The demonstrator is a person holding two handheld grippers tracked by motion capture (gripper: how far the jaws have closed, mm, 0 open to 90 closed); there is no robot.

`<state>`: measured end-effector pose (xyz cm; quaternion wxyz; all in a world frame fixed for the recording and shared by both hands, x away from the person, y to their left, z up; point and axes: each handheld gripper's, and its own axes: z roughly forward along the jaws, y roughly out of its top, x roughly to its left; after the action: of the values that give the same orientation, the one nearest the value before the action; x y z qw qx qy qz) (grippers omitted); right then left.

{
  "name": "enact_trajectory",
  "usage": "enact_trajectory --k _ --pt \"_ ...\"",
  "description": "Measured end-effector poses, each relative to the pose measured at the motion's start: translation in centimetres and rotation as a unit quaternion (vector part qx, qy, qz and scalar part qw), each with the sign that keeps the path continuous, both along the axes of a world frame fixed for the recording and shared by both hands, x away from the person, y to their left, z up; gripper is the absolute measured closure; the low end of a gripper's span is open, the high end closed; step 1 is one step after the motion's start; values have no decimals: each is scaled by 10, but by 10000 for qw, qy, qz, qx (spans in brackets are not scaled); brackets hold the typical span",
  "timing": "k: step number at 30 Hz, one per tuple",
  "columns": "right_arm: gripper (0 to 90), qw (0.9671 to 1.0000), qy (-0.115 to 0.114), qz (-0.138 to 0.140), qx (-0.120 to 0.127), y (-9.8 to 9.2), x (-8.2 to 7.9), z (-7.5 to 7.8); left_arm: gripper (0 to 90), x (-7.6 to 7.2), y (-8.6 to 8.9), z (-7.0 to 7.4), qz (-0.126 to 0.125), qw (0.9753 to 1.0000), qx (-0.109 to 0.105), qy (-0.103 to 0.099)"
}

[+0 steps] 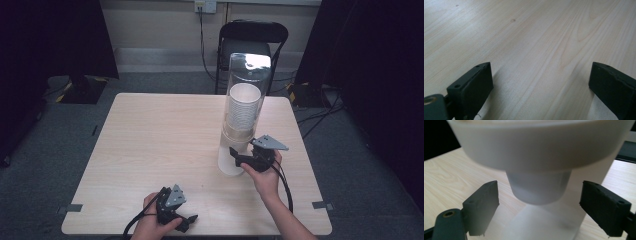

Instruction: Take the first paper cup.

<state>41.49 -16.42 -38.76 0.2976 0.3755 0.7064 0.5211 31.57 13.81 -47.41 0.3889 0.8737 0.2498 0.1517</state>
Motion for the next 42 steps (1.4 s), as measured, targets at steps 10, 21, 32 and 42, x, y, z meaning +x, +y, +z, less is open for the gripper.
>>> enact_trajectory --k 10,21,32,42 --pt "202 9998 -147 134 -87 12 8 6 47 0 0 0 2 10000 1 -1" --pt "346 9991 -354 196 -126 7 13 2 47 0 0 0 1 10000 1 1" --pt "359 9989 -440 185 -1 7 13 -4 47 0 0 -1 -13 10000 -71 -15" --pt "364 9946 738 180 -704 2 14 -49 41 0 0 0 -47 10000 1 7"
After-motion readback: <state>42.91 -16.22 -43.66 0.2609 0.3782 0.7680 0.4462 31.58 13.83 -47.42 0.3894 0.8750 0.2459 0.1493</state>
